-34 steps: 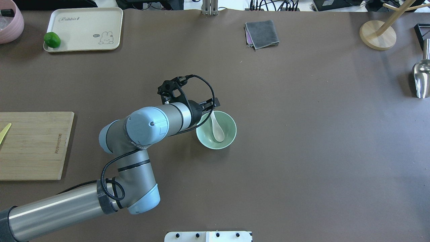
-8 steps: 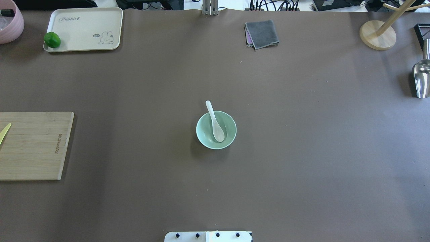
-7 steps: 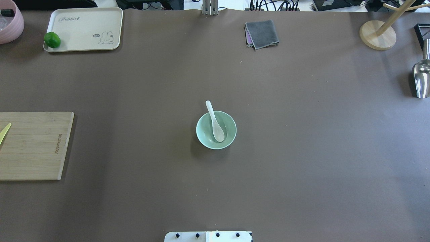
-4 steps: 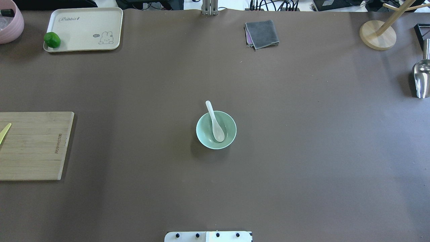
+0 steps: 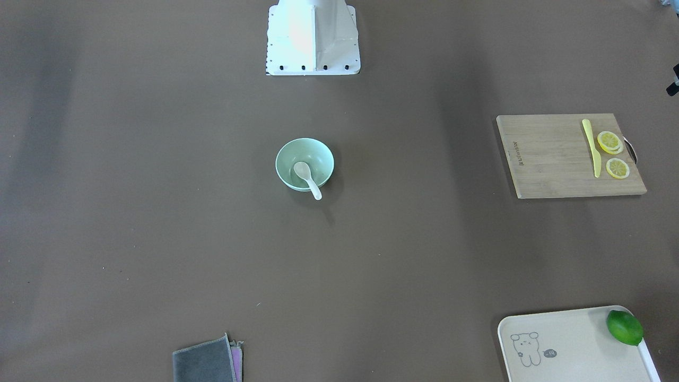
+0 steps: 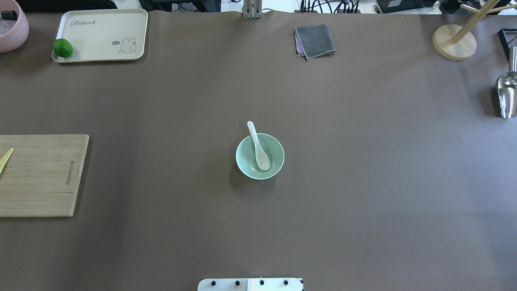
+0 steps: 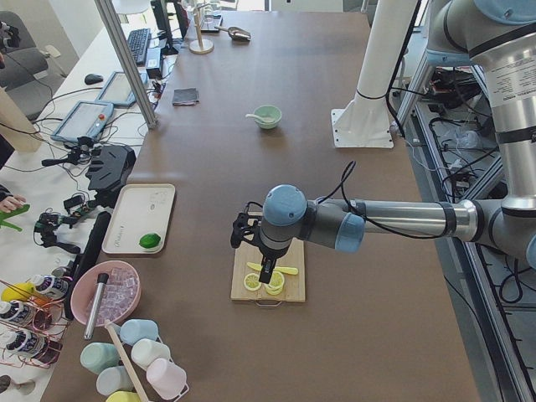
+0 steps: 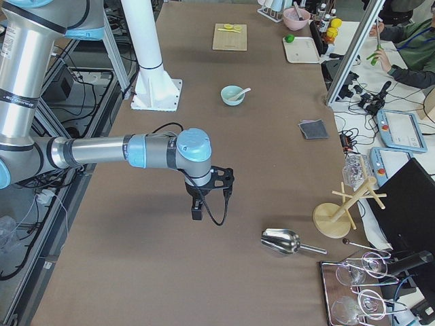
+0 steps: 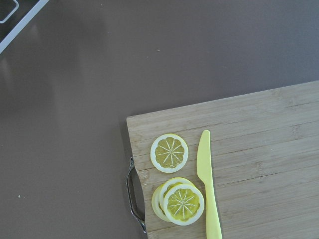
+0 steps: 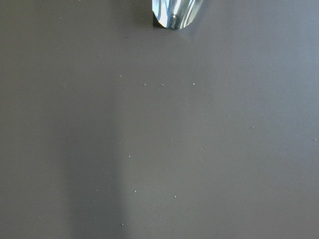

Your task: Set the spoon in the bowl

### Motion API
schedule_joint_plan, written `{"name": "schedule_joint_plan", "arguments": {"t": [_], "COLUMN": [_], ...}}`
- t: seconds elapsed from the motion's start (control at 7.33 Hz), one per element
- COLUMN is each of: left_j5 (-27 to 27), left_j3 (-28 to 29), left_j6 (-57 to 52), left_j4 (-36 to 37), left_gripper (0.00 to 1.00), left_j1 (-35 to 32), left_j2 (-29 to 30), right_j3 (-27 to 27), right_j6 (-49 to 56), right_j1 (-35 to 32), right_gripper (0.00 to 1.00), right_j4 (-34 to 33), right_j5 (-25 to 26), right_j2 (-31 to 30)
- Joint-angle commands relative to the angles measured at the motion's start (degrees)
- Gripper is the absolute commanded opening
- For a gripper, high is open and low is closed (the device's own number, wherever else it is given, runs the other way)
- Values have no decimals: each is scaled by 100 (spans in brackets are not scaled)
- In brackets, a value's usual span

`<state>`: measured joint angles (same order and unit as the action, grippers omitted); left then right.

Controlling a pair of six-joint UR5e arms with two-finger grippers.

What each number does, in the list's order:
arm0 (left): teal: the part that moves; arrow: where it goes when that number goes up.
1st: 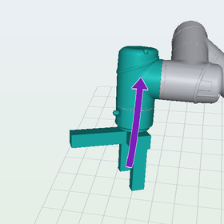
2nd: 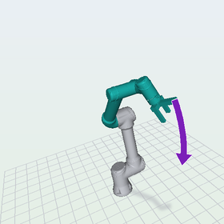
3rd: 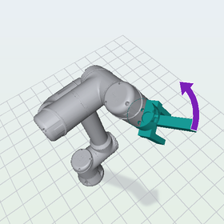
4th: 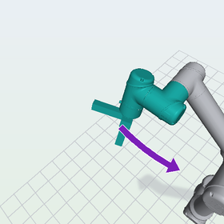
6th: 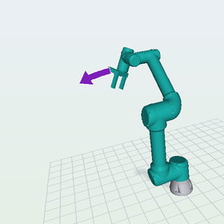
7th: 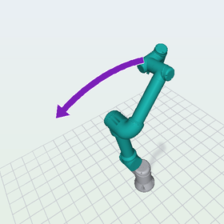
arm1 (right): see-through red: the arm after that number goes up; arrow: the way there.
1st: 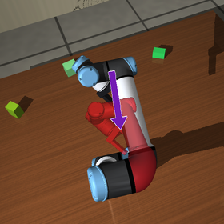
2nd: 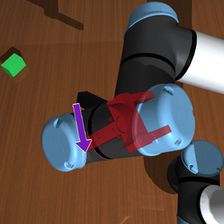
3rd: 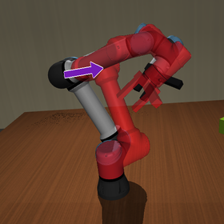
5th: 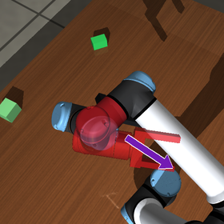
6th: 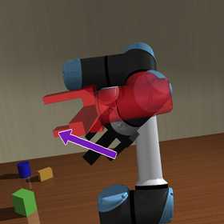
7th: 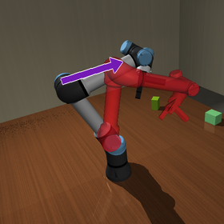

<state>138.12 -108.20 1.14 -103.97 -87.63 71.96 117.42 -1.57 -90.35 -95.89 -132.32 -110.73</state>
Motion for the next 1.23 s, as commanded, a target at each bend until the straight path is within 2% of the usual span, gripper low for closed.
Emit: {"name": "schedule_joint_plan", "arguments": {"t": [0.0,1.09], "left_j5": [14,14], "left_j3": [-26,-87], "left_j6": [0,0], "left_j4": [-9,-131], "left_gripper": [98,98], "left_j1": [0,0], "left_j2": [-25,-156], "right_j3": [0,-18], "right_j6": [7,7], "right_j1": [0,18], "right_gripper": [100,100], "right_j4": [0,-8], "right_j5": [-13,-13], "right_j2": [-19,-45]}}
